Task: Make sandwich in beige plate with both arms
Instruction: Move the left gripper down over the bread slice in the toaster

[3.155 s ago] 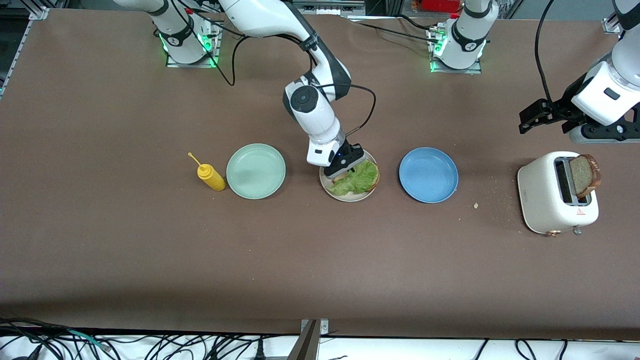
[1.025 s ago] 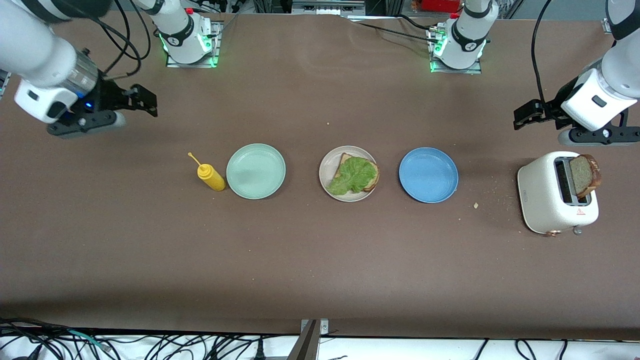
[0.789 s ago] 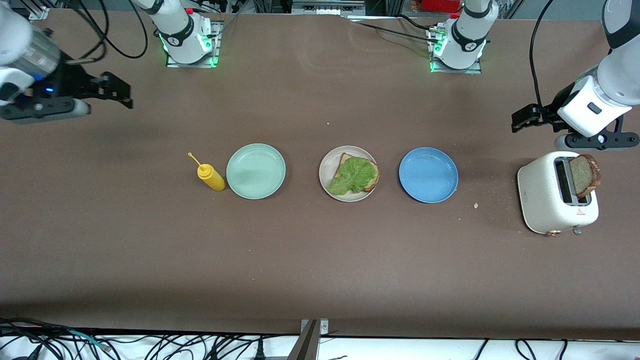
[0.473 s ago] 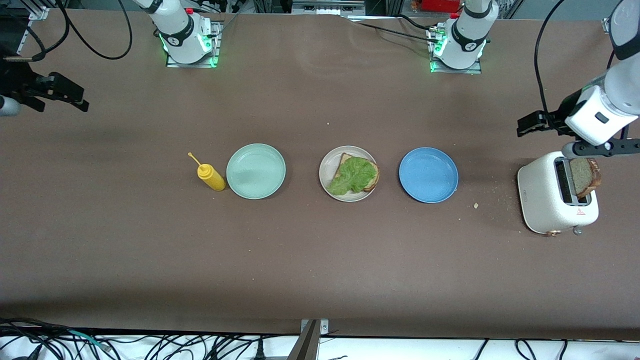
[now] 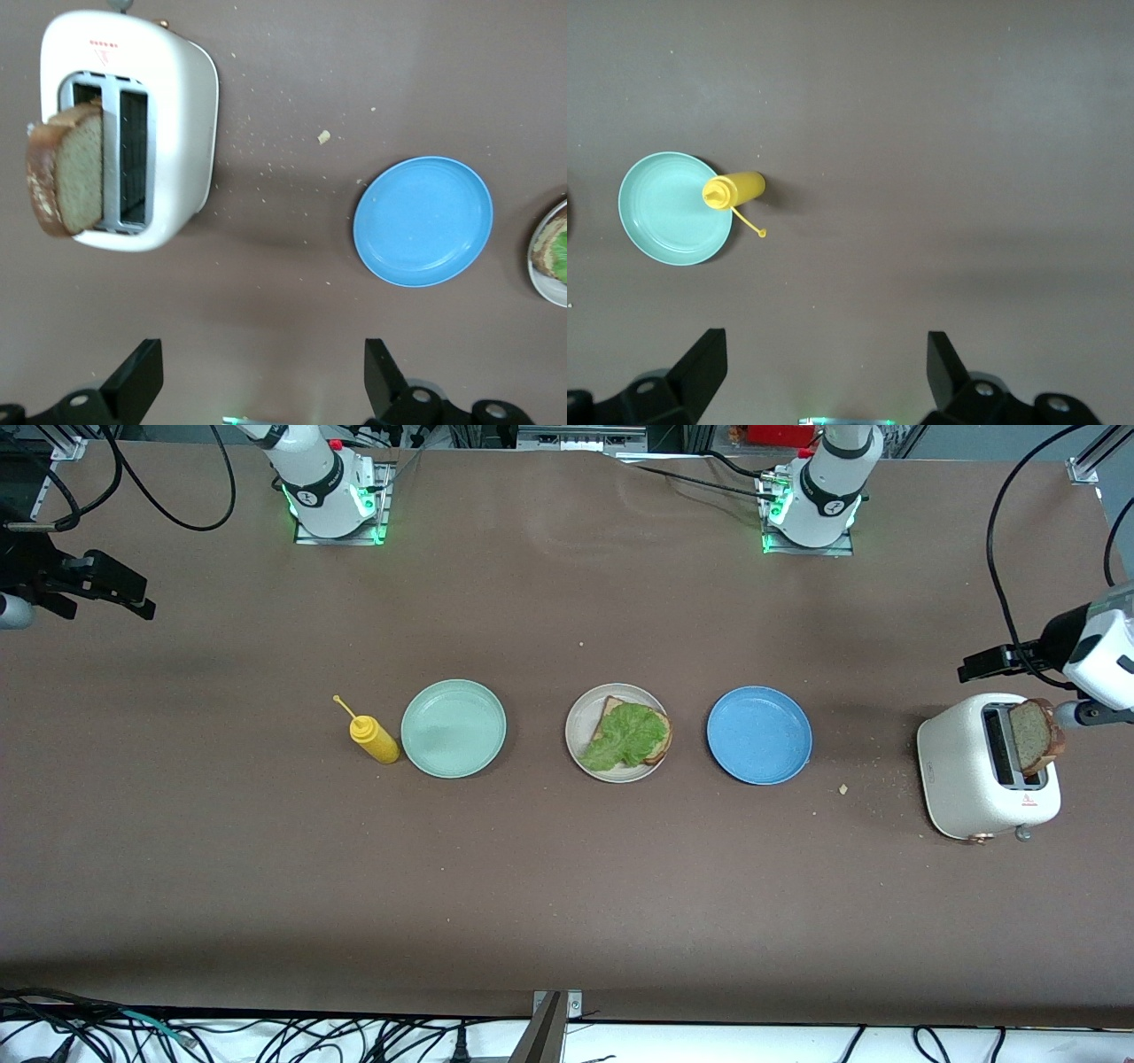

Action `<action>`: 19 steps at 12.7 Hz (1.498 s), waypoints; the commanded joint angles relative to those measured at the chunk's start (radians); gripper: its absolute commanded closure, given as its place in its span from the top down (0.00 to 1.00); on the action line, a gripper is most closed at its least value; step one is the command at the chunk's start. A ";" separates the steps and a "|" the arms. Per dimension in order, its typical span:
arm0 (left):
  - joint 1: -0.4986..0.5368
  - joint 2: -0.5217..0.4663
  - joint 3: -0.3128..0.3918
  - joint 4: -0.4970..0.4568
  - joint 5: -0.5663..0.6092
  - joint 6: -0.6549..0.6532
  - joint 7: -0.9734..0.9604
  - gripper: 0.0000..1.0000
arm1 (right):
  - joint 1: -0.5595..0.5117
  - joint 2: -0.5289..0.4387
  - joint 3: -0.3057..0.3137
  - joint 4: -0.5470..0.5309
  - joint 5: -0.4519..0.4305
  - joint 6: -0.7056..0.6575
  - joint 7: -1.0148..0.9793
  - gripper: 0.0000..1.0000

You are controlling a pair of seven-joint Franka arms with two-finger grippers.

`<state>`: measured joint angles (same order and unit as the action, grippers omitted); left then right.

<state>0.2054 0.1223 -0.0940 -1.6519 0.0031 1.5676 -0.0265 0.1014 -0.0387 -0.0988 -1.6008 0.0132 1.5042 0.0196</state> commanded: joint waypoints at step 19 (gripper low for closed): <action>0.236 0.122 -0.010 -0.217 0.156 0.471 0.336 0.00 | -0.009 0.013 -0.007 0.070 -0.021 -0.042 0.017 1.00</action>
<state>0.4309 0.2736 -0.0931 -1.8509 0.1298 2.0402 0.2920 0.0972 -0.0327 -0.1090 -1.5589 0.0057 1.4853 0.0331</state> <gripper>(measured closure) 0.780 0.000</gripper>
